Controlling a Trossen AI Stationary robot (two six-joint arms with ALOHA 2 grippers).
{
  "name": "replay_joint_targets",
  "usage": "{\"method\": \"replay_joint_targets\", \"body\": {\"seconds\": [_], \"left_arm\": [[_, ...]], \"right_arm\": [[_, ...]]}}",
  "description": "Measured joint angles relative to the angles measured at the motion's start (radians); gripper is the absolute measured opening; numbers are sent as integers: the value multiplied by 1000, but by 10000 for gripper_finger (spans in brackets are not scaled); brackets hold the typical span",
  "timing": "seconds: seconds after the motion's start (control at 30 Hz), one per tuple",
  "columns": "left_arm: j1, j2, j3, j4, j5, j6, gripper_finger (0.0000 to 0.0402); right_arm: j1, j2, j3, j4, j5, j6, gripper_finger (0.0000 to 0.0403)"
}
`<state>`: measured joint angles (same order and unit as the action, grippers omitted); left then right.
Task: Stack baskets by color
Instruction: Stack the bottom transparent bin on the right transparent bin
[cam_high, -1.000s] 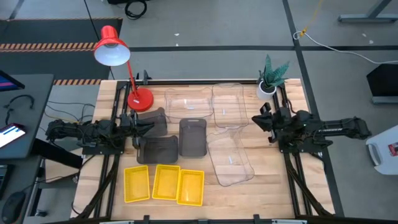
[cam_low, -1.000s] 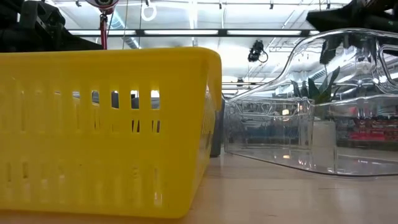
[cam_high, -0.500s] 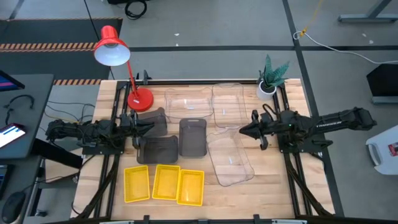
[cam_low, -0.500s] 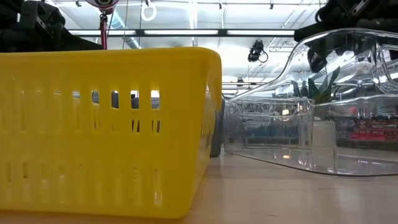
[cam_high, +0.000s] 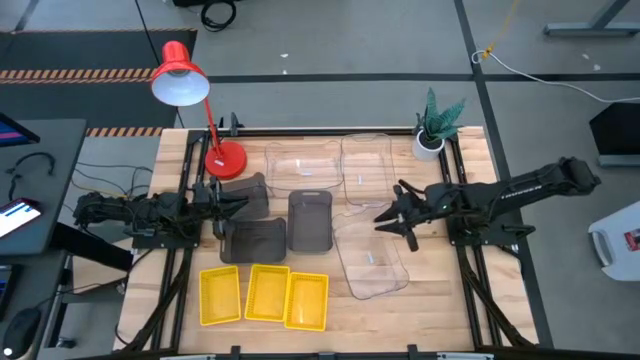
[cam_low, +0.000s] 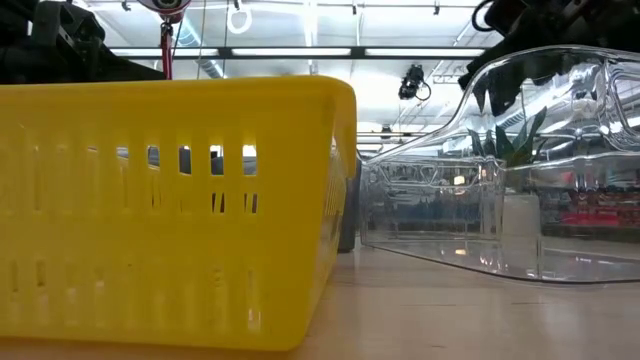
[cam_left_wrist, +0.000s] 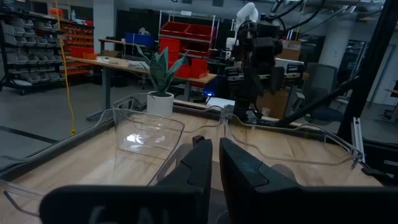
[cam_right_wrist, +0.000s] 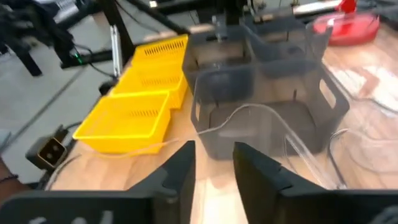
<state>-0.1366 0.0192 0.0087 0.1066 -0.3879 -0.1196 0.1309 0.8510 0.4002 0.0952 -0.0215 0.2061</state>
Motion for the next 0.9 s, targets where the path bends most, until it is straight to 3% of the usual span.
{"method": "replay_joint_targets", "body": {"seconds": [0.33, 0.9], "left_arm": [[0, 0, 0, 0, 0, 0, 33], [0, 0, 0, 0, 0, 0, 30]], "right_arm": [[165, 158, 132, -121, 163, 11, 175], [359, 463, 405, -341, 238, 120, 188]]}}
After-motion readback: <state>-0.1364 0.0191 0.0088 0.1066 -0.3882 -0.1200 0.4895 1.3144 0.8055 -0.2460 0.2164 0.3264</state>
